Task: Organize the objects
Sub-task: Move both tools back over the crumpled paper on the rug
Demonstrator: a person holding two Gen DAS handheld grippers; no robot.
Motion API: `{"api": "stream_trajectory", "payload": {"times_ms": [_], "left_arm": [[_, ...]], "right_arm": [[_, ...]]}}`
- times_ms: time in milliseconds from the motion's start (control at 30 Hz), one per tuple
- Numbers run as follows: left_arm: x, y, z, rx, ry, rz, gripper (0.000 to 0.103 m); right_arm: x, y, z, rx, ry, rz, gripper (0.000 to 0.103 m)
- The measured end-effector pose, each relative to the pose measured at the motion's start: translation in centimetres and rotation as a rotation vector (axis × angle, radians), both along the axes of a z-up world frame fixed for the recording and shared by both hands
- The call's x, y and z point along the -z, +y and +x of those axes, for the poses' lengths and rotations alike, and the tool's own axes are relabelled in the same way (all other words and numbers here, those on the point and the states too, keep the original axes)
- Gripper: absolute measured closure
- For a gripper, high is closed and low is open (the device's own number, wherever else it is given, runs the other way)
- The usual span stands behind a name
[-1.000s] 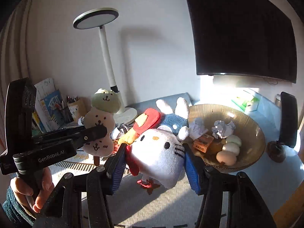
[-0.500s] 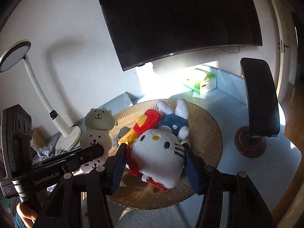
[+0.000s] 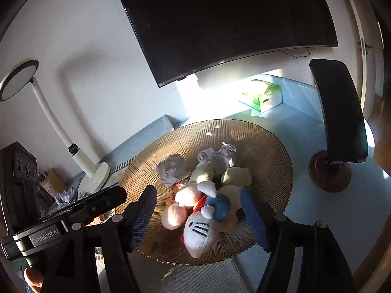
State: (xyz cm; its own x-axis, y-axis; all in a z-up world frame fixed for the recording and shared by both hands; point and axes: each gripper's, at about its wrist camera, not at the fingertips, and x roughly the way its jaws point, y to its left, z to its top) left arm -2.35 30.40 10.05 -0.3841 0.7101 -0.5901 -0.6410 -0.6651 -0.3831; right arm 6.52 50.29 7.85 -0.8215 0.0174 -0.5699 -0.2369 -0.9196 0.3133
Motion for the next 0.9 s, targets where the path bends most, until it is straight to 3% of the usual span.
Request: {"api": "stream_trajectory", "payload": {"times_ms": [167, 200, 233, 300, 333, 467, 533, 633, 833, 900], "left_arm": [[-2.7, -5.6, 2.9, -0.071, 0.081, 0.050, 0.037], [-3.0, -7.2, 3.5, -0.106, 0.103, 0.043, 0.032], [-3.2, -9.1, 4.2, -0.155, 0.128, 0.035, 0.020], [-2.9, -13.2, 5.6, -0.275, 0.186, 0.034, 0.007], [-2.5, -15.2, 6.2, -0.330, 0.210, 0.031, 0.005], [-0.1, -21.5, 7.2, -0.524, 0.242, -0.071, 0.005], [1.7, -23.5, 7.1, -0.591, 0.239, -0.140, 0.005], [4.2, -26.2, 6.4, -0.658, 0.200, -0.182, 0.005], [6.5, -28.9, 6.0, -0.681, 0.086, -0.124, 0.005], [6.6, -28.9, 5.9, -0.678, 0.091, -0.110, 0.005]], "right_arm": [[-2.7, -4.4, 1.5, -0.077, 0.071, 0.048, 0.034], [-3.2, -5.5, 1.7, -0.102, 0.088, 0.055, 0.034], [-3.5, -6.9, 2.0, -0.133, 0.106, 0.064, 0.033], [-3.8, -9.6, 2.4, -0.189, 0.133, 0.089, 0.024], [-3.7, -11.0, 2.5, -0.213, 0.145, 0.103, 0.018], [-1.8, -16.7, 1.8, -0.320, 0.147, 0.159, 0.016], [0.2, -19.0, 1.1, -0.377, 0.145, 0.158, 0.016], [3.4, -21.3, -0.4, -0.413, 0.103, 0.186, 0.016], [6.2, -22.8, -1.6, -0.446, 0.031, 0.231, 0.016], [6.3, -22.7, -1.8, -0.444, 0.029, 0.225, 0.012]]}}
